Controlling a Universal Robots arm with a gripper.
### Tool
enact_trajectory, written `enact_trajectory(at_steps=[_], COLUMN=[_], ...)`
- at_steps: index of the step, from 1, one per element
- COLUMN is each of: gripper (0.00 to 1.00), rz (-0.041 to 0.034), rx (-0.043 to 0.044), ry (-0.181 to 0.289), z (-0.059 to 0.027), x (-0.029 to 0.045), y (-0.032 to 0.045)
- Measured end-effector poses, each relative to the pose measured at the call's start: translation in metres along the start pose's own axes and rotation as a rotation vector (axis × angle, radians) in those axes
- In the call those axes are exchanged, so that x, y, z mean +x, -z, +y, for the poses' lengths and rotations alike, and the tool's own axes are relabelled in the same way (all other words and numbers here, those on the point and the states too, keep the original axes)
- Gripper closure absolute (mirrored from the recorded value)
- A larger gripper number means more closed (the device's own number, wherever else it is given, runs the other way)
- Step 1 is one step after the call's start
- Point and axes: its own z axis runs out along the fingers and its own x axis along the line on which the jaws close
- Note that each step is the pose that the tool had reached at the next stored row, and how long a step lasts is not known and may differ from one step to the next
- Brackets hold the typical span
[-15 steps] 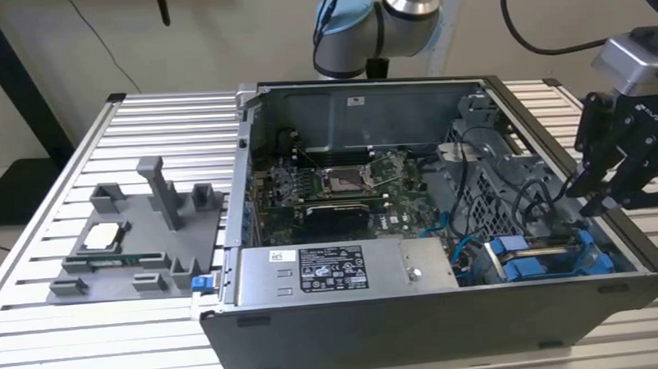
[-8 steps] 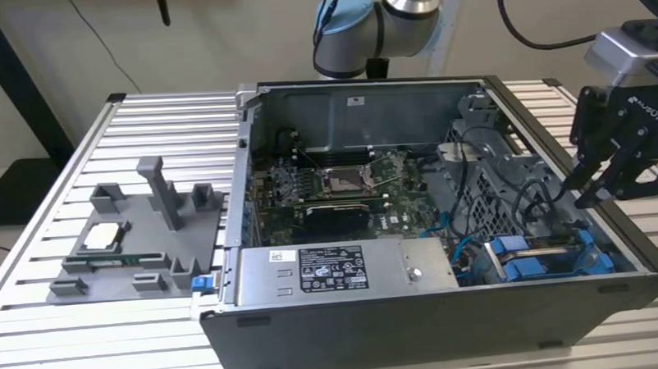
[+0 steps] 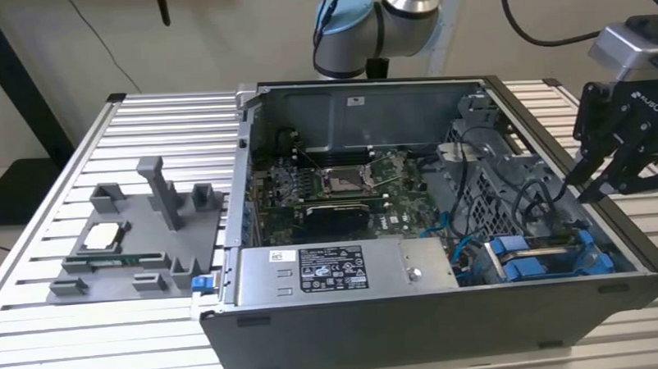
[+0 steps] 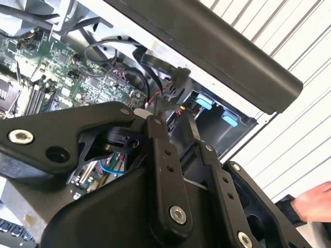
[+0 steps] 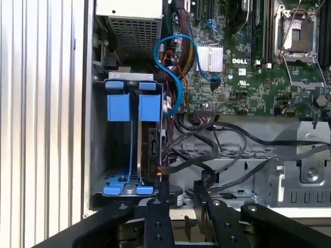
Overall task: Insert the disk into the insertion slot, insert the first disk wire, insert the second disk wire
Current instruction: 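Insert the first disk wire, then insert the second disk wire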
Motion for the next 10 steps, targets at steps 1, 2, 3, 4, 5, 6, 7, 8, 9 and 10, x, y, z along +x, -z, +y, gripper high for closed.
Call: enact_trajectory(at_steps=[1,2,3,4,5,6,7,8,9,10], gripper=[0.67,0.67,0.67,0.67,0.67,0.67,0.67,0.67,0.67,0.67], rz=[0.0002,0.0001,0.0000,0.0000,0.0001,0.0001,0.0002,0.0001,0.0001,0.0000], rx=[0.0000,0.0000,0.0000,0.0000,0.0000,0.0000,0.0000,0.0000,0.0000,0.0000], ry=[0.000,0.000,0.000,0.000,0.000,0.000,0.000,0.000,0.000,0.000], z=[-0.0011,-0.0022,-0.0034,-0.0045,-0.0057,-0.0069,-0.0081,-0.0093,-0.0105,-0.0118], x=[-0.0005,-0.0011,-0.0018,-0.0024,-0.0030,-0.0036,-0.0042,-0.0048,-0.0052,-0.0057], y=[0.0001,0.0002,0.0002,0.0002,0.0003,0.0004,0.0005,0.0005,0.0005,0.0005])
